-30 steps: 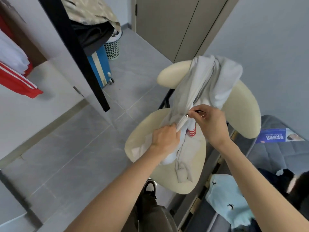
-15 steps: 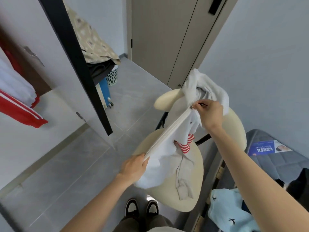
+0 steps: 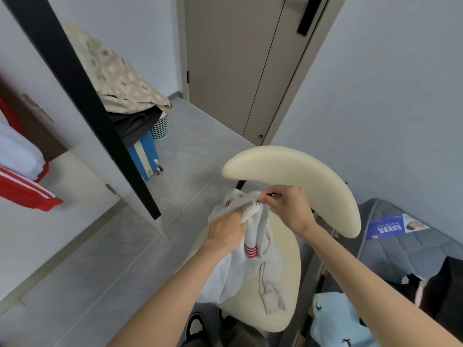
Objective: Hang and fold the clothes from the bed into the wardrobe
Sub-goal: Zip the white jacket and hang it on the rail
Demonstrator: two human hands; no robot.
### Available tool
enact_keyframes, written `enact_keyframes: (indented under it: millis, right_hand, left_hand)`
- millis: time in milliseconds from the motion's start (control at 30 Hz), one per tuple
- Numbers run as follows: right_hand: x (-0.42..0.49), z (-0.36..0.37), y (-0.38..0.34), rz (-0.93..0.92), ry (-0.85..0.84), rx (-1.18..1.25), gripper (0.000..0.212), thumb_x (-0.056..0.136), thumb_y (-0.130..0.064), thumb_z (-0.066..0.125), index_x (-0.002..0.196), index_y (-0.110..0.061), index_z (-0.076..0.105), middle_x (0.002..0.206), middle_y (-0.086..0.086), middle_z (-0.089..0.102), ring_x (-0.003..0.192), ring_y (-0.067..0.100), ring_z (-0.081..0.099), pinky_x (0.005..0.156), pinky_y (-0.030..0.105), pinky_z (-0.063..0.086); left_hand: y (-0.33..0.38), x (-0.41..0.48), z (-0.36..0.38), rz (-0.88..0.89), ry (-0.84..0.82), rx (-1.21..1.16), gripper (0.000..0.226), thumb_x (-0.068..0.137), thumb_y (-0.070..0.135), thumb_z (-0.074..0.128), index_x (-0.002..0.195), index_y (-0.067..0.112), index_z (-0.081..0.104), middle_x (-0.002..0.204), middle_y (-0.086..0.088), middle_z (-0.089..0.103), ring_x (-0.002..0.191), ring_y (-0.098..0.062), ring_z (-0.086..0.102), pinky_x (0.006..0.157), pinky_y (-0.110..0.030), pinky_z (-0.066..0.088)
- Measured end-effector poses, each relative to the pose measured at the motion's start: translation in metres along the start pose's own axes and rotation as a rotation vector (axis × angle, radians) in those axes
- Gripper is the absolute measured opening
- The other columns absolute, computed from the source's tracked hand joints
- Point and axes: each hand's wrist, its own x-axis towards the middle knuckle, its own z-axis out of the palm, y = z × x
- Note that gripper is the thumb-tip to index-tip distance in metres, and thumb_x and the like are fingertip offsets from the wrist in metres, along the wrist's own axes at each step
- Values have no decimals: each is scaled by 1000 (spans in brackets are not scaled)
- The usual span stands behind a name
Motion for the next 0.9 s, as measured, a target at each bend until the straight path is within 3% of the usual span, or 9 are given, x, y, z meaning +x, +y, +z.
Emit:
enact_keyframes:
  millis: [100,200,367,433,533,600,700,833,900]
  right_hand:
    - [1,-4,31,203,74,77,23,85,-13,69,63,-23,72,64,-11,69,55,-2,56,53,9,39]
    - [1,4,53,387,68,175,17,85,-19,70,69,-23,75,68,-11,71,60,-1,58,52,7,40]
    - [-1,25,73,575,-185,411,19,92,-34,63,87,-19,73,96,-3,71,91,6,61,87,28,51]
    - [0,29,77,674,-222,550,27,97,-38,54,98,-16,70,105,-6,68,99,3,60,88,27,50]
    - [7,38,79,803,-185,719,22,102,-32,46,105,-14,59,107,0,62,90,8,59,79,27,51]
    - [13,42,76,881,-245,736,17,102,-34,45,97,-22,55,102,-2,60,83,9,55,75,27,48]
    - [20,47,76,951,-379,730,23,97,-41,52,90,-20,59,84,-4,59,67,11,45,63,23,34]
    - [27,49,83,1007,-433,755,22,88,-33,67,94,-17,53,81,0,45,82,17,42,80,25,32]
    - [28,46,87,1028,-454,738,22,89,-30,65,78,-18,50,72,-1,42,71,15,42,71,23,32]
  left_hand:
    - [-7,-8,12,-27,-88,13,35,101,34,35,107,12,61,107,-9,67,99,-30,61,76,-31,42]
    - [-15,-20,16,-36,-101,-61,32,101,32,36,101,10,60,99,-7,66,94,-29,61,73,-30,43]
    - [-11,-34,10,-26,50,-143,26,102,26,35,94,13,57,85,-4,63,72,-18,51,64,-26,36]
    - [-7,-40,9,-2,66,-159,25,102,25,38,88,13,55,83,-9,66,72,-25,58,60,-26,35]
    - [-7,-50,8,58,74,-153,23,101,25,40,86,16,54,75,-7,61,67,-26,57,55,-23,31]
    - [-9,-54,9,111,60,-38,18,101,25,40,90,17,52,76,0,56,61,-18,46,56,-23,29]
    - [-10,-57,13,182,17,106,12,98,21,42,88,20,47,87,-2,62,67,-14,47,59,-24,30]
    - [-16,-62,23,201,-60,104,14,96,14,44,98,15,58,96,-1,64,79,-14,57,61,-24,35]
    - [-19,-65,26,205,-77,110,14,95,13,44,94,13,58,95,-3,63,73,-15,53,57,-22,30]
